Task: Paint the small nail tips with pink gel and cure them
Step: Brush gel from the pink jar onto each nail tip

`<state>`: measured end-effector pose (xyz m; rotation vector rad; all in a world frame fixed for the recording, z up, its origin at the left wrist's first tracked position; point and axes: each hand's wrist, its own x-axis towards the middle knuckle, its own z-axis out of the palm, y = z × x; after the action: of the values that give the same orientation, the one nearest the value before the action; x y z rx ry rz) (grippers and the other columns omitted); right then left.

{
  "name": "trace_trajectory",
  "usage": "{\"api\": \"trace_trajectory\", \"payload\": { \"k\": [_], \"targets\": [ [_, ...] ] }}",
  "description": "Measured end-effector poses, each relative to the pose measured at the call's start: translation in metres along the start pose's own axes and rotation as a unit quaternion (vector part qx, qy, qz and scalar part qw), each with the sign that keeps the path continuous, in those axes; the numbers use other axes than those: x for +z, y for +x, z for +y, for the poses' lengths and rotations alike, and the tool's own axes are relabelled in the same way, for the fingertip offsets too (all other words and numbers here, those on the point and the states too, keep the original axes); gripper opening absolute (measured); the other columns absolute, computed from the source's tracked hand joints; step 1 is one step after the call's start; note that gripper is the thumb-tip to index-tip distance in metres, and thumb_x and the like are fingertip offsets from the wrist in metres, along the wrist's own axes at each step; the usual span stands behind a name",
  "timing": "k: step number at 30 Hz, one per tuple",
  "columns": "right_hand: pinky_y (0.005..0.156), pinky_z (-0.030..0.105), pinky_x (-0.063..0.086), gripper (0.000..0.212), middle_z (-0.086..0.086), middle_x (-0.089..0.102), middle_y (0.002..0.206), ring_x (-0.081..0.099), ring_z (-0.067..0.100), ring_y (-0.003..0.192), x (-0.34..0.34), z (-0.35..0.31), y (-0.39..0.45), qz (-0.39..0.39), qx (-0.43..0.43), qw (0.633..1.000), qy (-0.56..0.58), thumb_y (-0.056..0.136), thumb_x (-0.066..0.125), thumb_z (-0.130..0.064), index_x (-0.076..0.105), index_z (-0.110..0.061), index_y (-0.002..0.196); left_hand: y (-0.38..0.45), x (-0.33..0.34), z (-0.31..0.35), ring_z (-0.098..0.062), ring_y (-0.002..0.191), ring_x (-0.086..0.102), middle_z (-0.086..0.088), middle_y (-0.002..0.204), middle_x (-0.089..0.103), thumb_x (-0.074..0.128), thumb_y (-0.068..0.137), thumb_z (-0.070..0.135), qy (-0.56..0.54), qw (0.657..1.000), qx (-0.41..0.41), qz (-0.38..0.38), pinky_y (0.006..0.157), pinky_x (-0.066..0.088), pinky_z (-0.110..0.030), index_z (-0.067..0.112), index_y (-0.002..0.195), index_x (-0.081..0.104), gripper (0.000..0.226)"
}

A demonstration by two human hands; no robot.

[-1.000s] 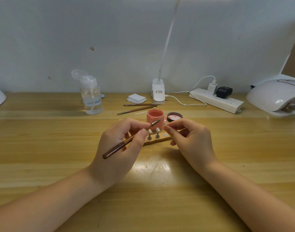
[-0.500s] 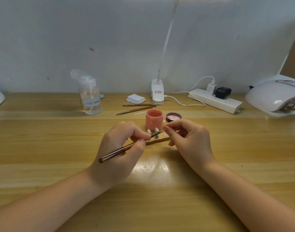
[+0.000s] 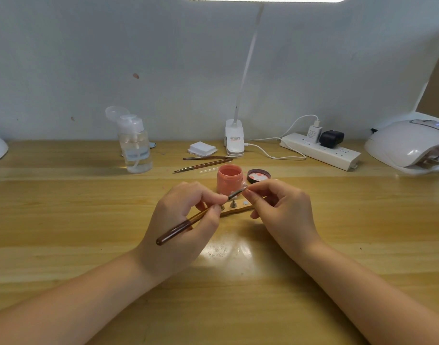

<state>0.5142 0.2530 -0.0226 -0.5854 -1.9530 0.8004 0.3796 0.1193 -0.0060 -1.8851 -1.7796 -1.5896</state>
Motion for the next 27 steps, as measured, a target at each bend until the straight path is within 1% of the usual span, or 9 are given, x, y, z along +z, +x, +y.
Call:
{"api": "trace_trajectory", "payload": {
  "k": [2,6,10,14,18,20,23,25,27],
  "targets": [
    [0.054,0.021,0.053,0.009,-0.004,0.069,0.072,0.063,0.005,0.052,-0.0001,-0.0001,0.0003,-0.002,0.000,1.000,-0.002,0.083,0.072,-0.014,0.070,-0.021,0.089,-0.0011,-0.0008,-0.0015,-0.011,0.078,0.058,0.007,0.078,0.063,0.050,0.083,0.026,-0.017,1.000,-0.008,0.011,0.070,0.042,-0.018,0.013,0.085,0.068,0.022],
    [0.055,0.021,0.053,0.009,-0.004,0.069,0.074,0.063,0.006,0.053,-0.0005,-0.0005,0.0004,-0.003,0.001,1.000,-0.001,0.084,0.072,-0.012,0.072,-0.017,0.091,0.0005,-0.0003,0.0020,-0.011,0.082,0.060,0.008,0.083,0.065,0.051,0.086,0.028,-0.003,1.000,-0.002,0.005,0.072,0.042,-0.014,0.016,0.095,0.068,0.022],
    [0.056,0.025,0.054,0.006,-0.006,0.068,0.073,0.063,0.006,0.052,-0.0012,-0.0011,0.0009,0.004,-0.001,1.000,-0.010,0.085,0.070,-0.015,0.072,-0.016,0.090,-0.0005,-0.0016,0.0023,-0.009,0.079,0.058,0.009,0.079,0.064,0.051,0.082,0.028,-0.001,1.000,-0.004,-0.003,0.071,0.040,-0.014,0.012,0.087,0.070,0.025],
    [0.056,0.025,0.054,0.006,-0.003,0.069,0.072,0.063,0.007,0.053,-0.0009,-0.0001,0.0011,0.007,-0.002,1.000,-0.020,0.084,0.071,-0.013,0.073,-0.012,0.091,0.0013,-0.0011,0.0051,-0.009,0.084,0.061,0.009,0.084,0.067,0.051,0.085,0.031,0.004,1.000,-0.016,0.000,0.073,0.042,-0.012,0.016,0.095,0.071,0.027],
    [0.055,0.025,0.054,0.006,-0.004,0.069,0.073,0.064,0.007,0.052,-0.0003,0.0000,0.0014,0.011,0.003,1.000,-0.013,0.085,0.071,-0.012,0.073,-0.013,0.090,0.0003,-0.0017,0.0045,-0.009,0.080,0.060,0.010,0.079,0.064,0.050,0.082,0.031,-0.010,1.000,-0.026,0.007,0.071,0.041,-0.015,0.014,0.088,0.070,0.026],
    [0.057,0.028,0.055,0.007,-0.003,0.069,0.072,0.064,0.006,0.053,-0.0003,0.0004,0.0014,0.008,0.005,1.000,-0.016,0.085,0.071,-0.012,0.073,-0.014,0.091,0.0006,-0.0021,0.0056,-0.009,0.081,0.060,0.012,0.081,0.064,0.050,0.083,0.032,-0.021,0.999,-0.034,0.020,0.071,0.042,-0.013,0.017,0.091,0.069,0.025],
    [0.059,0.031,0.055,0.007,-0.002,0.070,0.072,0.064,0.006,0.053,-0.0002,0.0005,0.0012,0.005,0.005,1.000,-0.020,0.085,0.071,-0.013,0.073,-0.014,0.092,0.0020,-0.0006,0.0067,-0.006,0.085,0.061,0.015,0.085,0.066,0.055,0.086,0.029,-0.008,0.999,-0.040,0.007,0.072,0.042,-0.012,0.021,0.096,0.069,0.019],
    [0.058,0.032,0.055,0.006,-0.002,0.069,0.072,0.064,0.006,0.053,-0.0003,-0.0002,0.0011,0.007,0.005,1.000,-0.014,0.085,0.071,-0.013,0.072,-0.014,0.091,0.0013,-0.0006,0.0062,-0.006,0.081,0.060,0.012,0.081,0.065,0.056,0.085,0.026,-0.008,0.999,-0.043,0.005,0.071,0.041,-0.012,0.019,0.091,0.070,0.017],
    [0.059,0.033,0.055,0.006,-0.002,0.069,0.072,0.064,0.007,0.054,-0.0006,-0.0009,0.0011,0.005,0.002,1.000,-0.013,0.085,0.071,-0.015,0.072,-0.015,0.091,0.0005,-0.0013,0.0066,-0.006,0.079,0.059,0.011,0.078,0.064,0.052,0.084,0.032,-0.023,0.999,-0.039,0.016,0.069,0.041,-0.012,0.018,0.089,0.068,0.022]
  ]
}}
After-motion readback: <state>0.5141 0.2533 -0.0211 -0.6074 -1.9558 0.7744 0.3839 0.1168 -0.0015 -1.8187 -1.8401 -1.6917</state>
